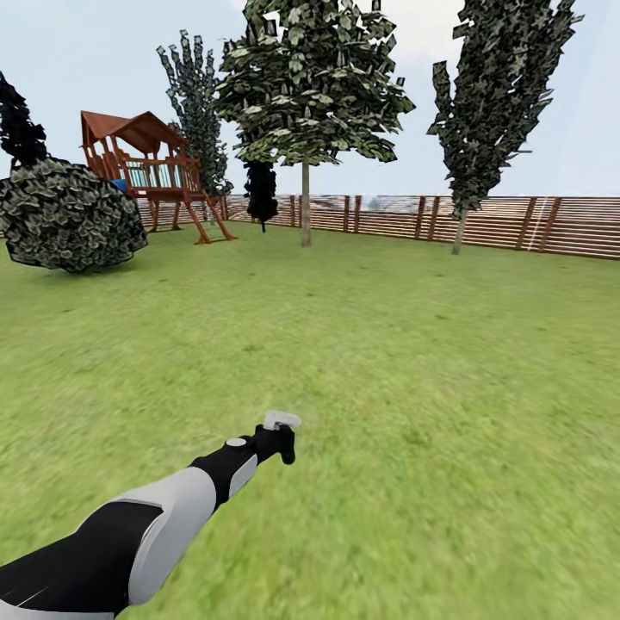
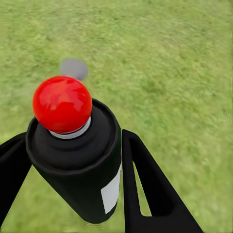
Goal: In the garden, pick up the pesticide atomizer on the floor and spray pesticide onto both trees until each tree trunk is fully covered.
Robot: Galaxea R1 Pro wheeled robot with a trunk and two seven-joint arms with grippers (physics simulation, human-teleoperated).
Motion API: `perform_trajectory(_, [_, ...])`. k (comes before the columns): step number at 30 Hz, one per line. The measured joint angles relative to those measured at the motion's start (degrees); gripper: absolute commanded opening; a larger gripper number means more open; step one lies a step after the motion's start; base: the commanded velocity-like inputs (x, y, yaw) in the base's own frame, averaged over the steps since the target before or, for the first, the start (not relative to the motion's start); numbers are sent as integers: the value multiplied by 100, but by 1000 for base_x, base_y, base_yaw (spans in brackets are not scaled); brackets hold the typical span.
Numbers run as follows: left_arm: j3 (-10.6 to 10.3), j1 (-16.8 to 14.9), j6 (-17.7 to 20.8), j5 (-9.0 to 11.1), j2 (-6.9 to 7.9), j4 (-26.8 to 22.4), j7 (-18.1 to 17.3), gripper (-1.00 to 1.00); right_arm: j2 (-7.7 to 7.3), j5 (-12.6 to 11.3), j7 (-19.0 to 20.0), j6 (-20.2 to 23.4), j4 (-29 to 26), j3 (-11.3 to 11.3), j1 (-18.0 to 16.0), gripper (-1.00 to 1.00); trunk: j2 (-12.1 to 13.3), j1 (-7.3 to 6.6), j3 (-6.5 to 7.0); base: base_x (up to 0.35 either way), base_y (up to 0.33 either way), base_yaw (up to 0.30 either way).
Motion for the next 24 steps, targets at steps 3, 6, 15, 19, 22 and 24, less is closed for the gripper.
perform_trajectory(3, [-1,-1,0,0,0,3,0,-100,7,0,0,0,0,0,0,100,0,0,0,350,0,0])
perform_trajectory(6, [-3,0,0,0,0,2,0,-100,9,0,0,0,0,0,-2,100,0,0,0,350,0,0])
perform_trajectory(15, [-5,0,0,0,0,4,0,-100,8,0,0,0,0,0,0,100,0,0,0,350,0,0])
perform_trajectory(19, [-4,0,0,0,0,0,0,-100,6,0,0,0,0,0,0,100,0,0,0,350,0,0])
perform_trajectory(22, [-1,0,0,0,0,3,0,-100,4,-1,0,0,0,-3,0,100,0,0,0,350,0,0])
perform_trajectory(24, [-2,0,0,0,0,3,0,-100,2,-2,0,0,0,-6,0,100,0,0,0,350,0,0])
